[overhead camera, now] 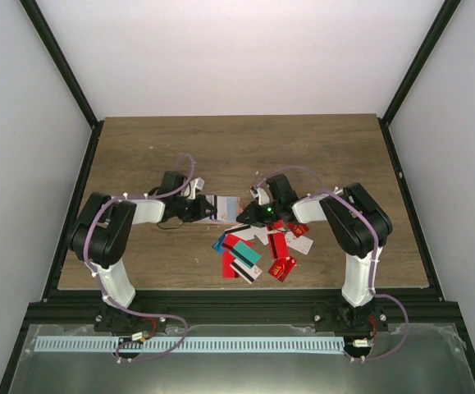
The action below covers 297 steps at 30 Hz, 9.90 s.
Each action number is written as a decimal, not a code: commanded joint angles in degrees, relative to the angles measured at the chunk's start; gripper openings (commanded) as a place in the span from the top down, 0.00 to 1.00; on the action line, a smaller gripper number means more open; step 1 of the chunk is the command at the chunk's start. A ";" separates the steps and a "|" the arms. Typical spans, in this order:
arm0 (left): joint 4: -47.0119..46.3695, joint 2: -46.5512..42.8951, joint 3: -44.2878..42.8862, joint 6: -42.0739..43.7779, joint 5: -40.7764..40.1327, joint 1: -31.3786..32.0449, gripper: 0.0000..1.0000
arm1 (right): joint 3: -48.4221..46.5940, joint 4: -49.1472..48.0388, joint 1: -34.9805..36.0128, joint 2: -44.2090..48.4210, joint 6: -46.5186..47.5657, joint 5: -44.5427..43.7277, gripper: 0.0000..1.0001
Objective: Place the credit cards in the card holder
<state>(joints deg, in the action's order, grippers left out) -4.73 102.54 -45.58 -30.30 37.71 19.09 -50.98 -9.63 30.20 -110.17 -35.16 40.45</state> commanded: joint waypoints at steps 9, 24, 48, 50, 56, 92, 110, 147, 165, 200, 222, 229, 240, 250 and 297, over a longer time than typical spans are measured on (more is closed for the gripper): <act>7.48 6.85 -3.42 4.06 2.50 1.54 0.96 | -3.36 2.69 0.83 -1.68 3.00 -0.81 0.85; 10.58 10.19 -7.93 4.27 1.93 3.92 0.95 | -4.83 3.44 0.83 -2.51 4.04 -0.25 0.85; 30.75 -5.76 -11.33 8.52 -12.34 4.39 0.38 | -5.00 6.61 0.83 2.24 4.84 -2.48 0.84; 31.93 -7.55 -11.35 8.79 -14.60 4.31 0.34 | -5.18 7.44 0.83 3.31 5.30 -2.48 0.84; 33.72 -9.75 -11.31 10.58 -21.43 2.98 0.29 | -5.01 9.41 1.33 7.26 5.46 -2.98 0.84; 21.62 -3.21 -6.23 7.67 -15.79 0.81 0.37 | -20.03 10.88 7.91 -11.54 5.29 -5.30 0.90; 19.67 -8.92 -6.30 8.57 -12.28 1.50 0.47 | -19.01 13.20 7.80 -6.00 5.67 -7.70 0.90; 21.41 -7.30 -9.34 7.83 -18.18 5.60 0.51 | -6.44 14.98 1.18 12.06 3.03 -13.56 0.90; 18.31 -14.28 -1.80 6.85 -15.90 7.16 0.60 | 4.90 16.40 2.07 23.67 4.86 -9.37 0.87; 6.23 -14.55 10.63 -5.12 -15.74 26.16 0.38 | 22.63 9.23 10.69 32.51 -0.89 -17.99 0.82; 2.98 -11.74 11.17 -6.82 -12.45 26.21 0.39 | 27.71 8.15 10.67 23.97 -2.72 -19.08 0.85; 0.49 -11.53 11.92 -7.21 -8.35 26.36 0.39 | 28.79 6.56 10.68 24.59 -3.14 -15.47 0.85; -7.20 -10.95 13.86 -11.31 -3.46 27.18 0.39 | 31.59 5.09 10.76 26.05 -4.57 -10.28 0.86; -7.21 -10.57 14.02 -11.18 -2.70 28.48 0.40 | 32.70 8.57 10.99 29.26 -4.31 -7.29 0.85; 2.65 -10.68 10.16 -0.49 -4.24 34.49 0.54 | 47.28 1.55 16.47 51.99 -36.08 -7.04 0.54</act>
<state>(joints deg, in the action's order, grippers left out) 0.05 89.62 -35.57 -31.46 32.42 52.80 -4.84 0.47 46.04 -56.12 -67.77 35.66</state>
